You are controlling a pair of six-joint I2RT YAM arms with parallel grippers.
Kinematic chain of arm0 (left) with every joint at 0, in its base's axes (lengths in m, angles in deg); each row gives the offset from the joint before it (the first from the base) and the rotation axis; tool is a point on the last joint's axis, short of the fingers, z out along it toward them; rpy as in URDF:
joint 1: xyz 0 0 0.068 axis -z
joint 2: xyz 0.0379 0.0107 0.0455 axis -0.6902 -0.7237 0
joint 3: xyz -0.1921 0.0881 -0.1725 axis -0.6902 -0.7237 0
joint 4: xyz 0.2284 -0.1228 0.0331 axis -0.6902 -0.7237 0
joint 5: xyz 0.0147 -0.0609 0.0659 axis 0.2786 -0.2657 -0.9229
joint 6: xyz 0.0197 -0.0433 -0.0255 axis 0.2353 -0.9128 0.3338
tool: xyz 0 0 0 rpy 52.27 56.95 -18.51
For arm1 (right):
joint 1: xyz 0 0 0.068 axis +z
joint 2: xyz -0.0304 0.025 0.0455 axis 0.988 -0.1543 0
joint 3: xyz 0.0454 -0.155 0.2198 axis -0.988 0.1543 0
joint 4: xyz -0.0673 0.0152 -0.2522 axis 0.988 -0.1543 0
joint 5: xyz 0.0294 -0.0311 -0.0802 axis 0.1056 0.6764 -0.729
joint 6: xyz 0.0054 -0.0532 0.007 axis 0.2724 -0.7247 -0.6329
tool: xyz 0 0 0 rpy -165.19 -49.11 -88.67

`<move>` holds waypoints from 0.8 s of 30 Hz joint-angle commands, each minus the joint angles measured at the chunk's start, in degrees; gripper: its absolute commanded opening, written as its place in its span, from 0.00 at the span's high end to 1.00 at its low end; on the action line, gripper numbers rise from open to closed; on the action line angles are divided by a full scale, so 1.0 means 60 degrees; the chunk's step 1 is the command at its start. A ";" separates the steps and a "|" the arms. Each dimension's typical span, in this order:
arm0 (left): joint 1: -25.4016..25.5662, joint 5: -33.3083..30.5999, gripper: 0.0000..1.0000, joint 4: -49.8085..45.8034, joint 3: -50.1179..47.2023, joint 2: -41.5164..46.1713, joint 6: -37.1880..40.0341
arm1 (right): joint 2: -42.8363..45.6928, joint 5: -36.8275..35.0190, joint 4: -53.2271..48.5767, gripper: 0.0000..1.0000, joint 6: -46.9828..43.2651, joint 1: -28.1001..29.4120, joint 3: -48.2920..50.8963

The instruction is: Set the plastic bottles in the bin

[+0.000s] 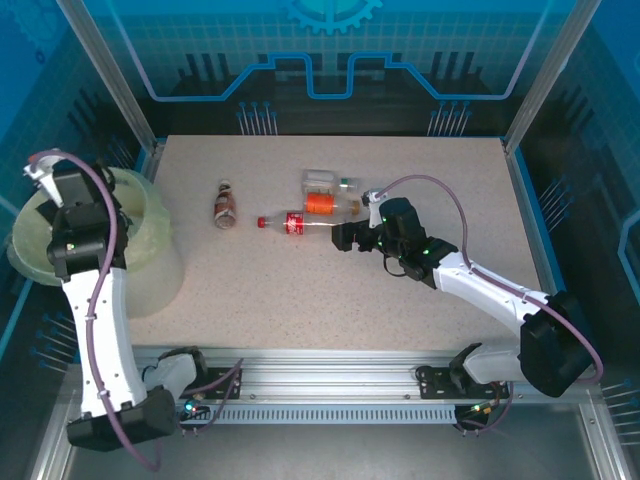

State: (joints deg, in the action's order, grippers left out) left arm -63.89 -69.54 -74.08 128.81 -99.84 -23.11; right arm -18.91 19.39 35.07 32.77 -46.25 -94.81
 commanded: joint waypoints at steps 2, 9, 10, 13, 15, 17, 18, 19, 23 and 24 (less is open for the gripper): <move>-0.1237 0.1112 0.45 -0.0297 -0.0349 -0.0043 -0.0881 | -0.0122 -0.0112 0.0029 0.00 -0.0136 0.0077 -0.0601; -0.2515 0.1509 0.44 -0.0350 -0.0483 -0.0593 -0.1241 | -0.0284 0.0013 -0.0125 0.00 -0.0281 0.0076 -0.0894; -0.2677 0.1572 0.44 -0.0434 -0.0445 -0.0681 -0.1363 | -0.0299 -0.0004 -0.0133 0.00 -0.0305 0.0062 -0.0920; -0.2952 0.1859 0.42 -0.0353 -0.0549 -0.0715 -0.1500 | -0.0303 -0.0023 -0.0159 0.00 -0.0349 0.0075 -0.0956; -0.3028 0.1702 0.40 -0.0324 -0.0647 -0.0773 -0.1441 | -0.0299 -0.0027 -0.0162 0.00 -0.0349 0.0071 -0.0971; -0.3233 0.1675 0.36 -0.0428 -0.0652 -0.0959 -0.1503 | -0.0301 -0.0019 -0.0173 0.00 -0.0359 0.0065 -0.0981; -0.3312 0.1694 0.32 -0.0460 -0.0664 -0.1033 -0.1573 | -0.0300 -0.0034 -0.0198 0.00 -0.0369 0.0072 -0.1007; -0.3361 0.1723 0.26 -0.0502 -0.0666 -0.1087 -0.1671 | -0.0299 -0.0052 -0.0241 0.00 -0.0389 0.0074 -0.1028; -0.3380 0.1856 0.19 -0.0585 -0.0546 -0.1134 -0.1702 | -0.0187 -0.0067 -0.0382 0.00 -0.0343 0.0075 -0.0990; -0.3379 0.1898 0.19 -0.0621 -0.0486 -0.1134 -0.1701 | -0.0134 -0.0091 -0.0382 0.00 -0.0324 0.0075 -0.0947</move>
State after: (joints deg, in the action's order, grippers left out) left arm -83.67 -59.49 -76.68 125.62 -106.79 -32.18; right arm -20.15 19.43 33.82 31.50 -46.25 -99.34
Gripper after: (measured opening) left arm 0.809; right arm 0.998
